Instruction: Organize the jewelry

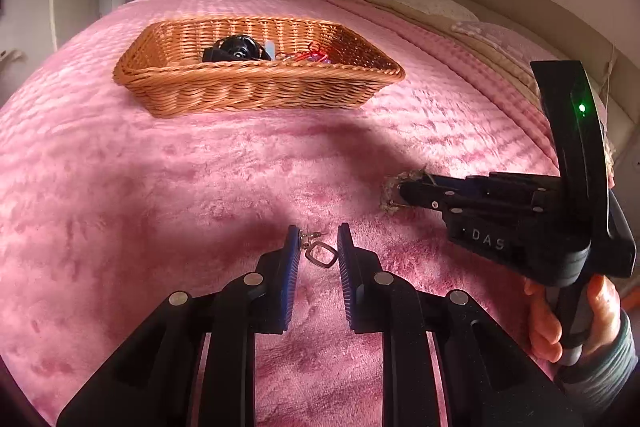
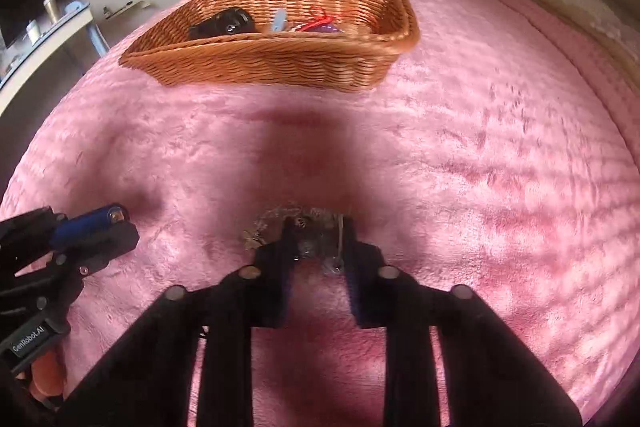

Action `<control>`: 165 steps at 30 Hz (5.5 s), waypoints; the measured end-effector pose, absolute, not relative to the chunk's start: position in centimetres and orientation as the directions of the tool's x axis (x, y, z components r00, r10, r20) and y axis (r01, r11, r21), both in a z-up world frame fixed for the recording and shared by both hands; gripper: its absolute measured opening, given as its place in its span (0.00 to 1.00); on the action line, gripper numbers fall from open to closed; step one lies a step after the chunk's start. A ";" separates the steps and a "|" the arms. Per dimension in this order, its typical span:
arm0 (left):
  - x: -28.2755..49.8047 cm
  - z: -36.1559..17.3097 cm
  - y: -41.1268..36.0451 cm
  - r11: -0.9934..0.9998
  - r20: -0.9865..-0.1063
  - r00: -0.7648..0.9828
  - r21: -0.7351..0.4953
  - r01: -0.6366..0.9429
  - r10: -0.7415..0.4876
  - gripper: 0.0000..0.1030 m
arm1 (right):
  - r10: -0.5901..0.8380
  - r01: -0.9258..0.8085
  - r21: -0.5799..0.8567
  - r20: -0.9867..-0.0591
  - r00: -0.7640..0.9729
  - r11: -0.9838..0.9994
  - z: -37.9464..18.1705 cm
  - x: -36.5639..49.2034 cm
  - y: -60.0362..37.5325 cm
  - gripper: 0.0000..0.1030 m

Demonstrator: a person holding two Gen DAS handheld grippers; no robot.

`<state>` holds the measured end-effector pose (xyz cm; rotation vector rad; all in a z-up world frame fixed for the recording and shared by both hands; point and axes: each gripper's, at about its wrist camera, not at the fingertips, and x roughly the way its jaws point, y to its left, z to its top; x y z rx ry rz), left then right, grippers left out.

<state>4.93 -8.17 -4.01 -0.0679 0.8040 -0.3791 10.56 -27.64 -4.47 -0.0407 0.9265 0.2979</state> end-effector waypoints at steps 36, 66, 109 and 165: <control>22.8 5.8 -5.8 0.929 -0.560 0.742 -0.186 0.319 -0.367 0.17 | 0.400 -0.253 0.310 -0.728 0.557 0.916 5.0 28.5 -26.1 0.07; 2.9 6.7 -5.2 0.998 -0.238 0.969 -0.025 0.057 -0.061 0.87 | 0.224 -0.221 0.045 -0.281 0.933 0.974 6.9 5.3 -28.0 0.76; 1.0 1.1 -4.6 0.985 -0.288 0.944 -0.005 -0.172 0.163 0.90 | 0.252 -0.222 0.127 -0.329 0.910 0.967 1.6 4.5 -29.4 0.86; 0.6 1.0 -4.1 0.984 -0.279 0.947 -0.031 -0.173 0.158 0.93 | 0.250 -0.229 0.101 -0.353 0.902 0.968 1.0 5.0 -28.8 0.87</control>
